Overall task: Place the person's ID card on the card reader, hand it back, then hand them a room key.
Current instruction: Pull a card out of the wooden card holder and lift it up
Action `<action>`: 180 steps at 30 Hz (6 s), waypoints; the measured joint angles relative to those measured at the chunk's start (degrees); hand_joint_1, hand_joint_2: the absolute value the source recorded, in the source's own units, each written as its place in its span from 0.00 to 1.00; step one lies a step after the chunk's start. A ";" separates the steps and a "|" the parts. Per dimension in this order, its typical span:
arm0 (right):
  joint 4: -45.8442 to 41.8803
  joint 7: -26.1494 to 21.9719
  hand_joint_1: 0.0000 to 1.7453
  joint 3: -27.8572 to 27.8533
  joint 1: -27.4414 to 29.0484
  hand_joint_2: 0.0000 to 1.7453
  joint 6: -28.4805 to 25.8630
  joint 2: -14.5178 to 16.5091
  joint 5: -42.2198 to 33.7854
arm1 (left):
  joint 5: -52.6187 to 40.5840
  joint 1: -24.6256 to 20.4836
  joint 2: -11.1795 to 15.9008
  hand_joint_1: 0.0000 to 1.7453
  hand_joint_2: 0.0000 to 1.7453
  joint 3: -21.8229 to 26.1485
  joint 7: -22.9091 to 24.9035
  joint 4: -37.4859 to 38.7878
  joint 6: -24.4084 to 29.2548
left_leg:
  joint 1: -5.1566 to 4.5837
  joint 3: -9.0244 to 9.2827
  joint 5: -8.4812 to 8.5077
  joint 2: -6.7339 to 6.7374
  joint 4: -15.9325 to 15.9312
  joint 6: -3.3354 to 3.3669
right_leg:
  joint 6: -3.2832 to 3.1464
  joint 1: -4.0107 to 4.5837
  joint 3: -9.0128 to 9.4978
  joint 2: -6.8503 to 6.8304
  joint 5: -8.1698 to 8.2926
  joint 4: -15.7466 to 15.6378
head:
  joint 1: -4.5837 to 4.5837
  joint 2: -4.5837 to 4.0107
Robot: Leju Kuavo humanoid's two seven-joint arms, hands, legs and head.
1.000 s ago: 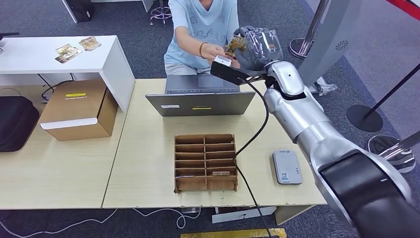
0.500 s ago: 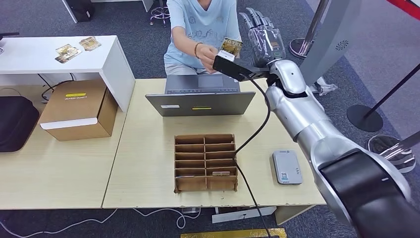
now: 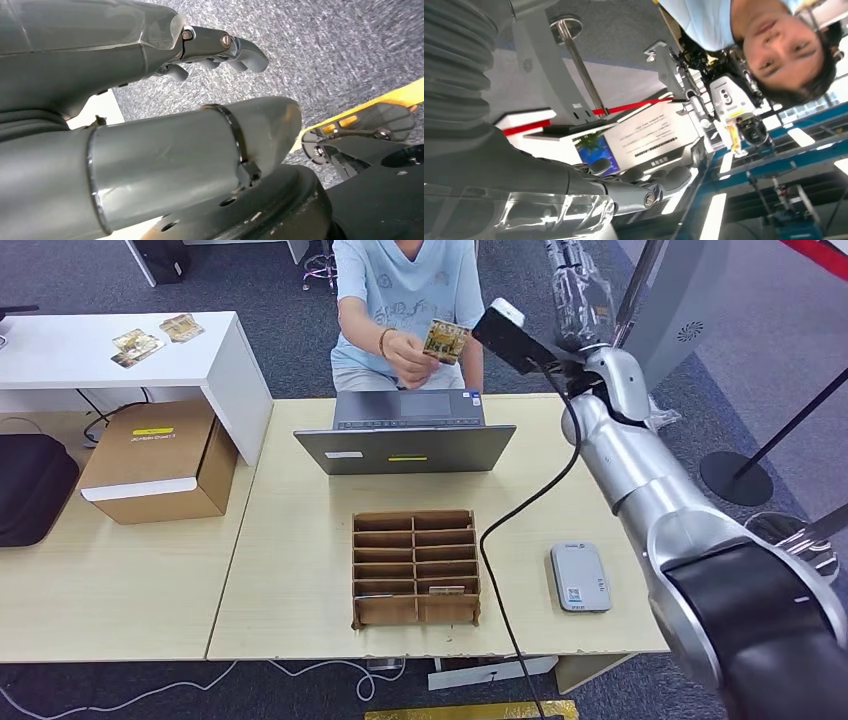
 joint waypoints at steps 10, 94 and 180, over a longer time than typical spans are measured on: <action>-4.51 -7.16 0.00 -8.97 3.08 1.00 1.30 -4.53 -13.41 | 0.07 0.23 0.00 0.00 0.00 0.00 0.54 -0.01 0.38 | 0.00 0.00 0.00 0.00 0.01 0.00 | 0.00 0.00 0.00 0.00 0.00 -0.01 | -0.01 0.00; -68.95 20.86 0.00 -2.29 75.77 1.00 9.22 0.11 41.98 | 0.76 0.58 -0.60 0.00 0.00 0.61 2.53 -0.02 -1.27 | 0.04 0.00 -0.18 0.02 -0.08 0.02 | -0.08 0.04 0.03 -0.03 -0.20 -0.07 | -0.01 0.00; -54.96 23.33 0.00 1.58 68.94 1.00 15.72 4.14 45.03 | -1.43 0.60 -0.90 0.00 0.00 -0.09 2.35 -0.02 -1.29 | 0.04 0.01 -0.18 0.03 -0.08 0.01 | -0.09 0.04 0.03 -0.02 -0.20 -0.06 | 0.00 0.00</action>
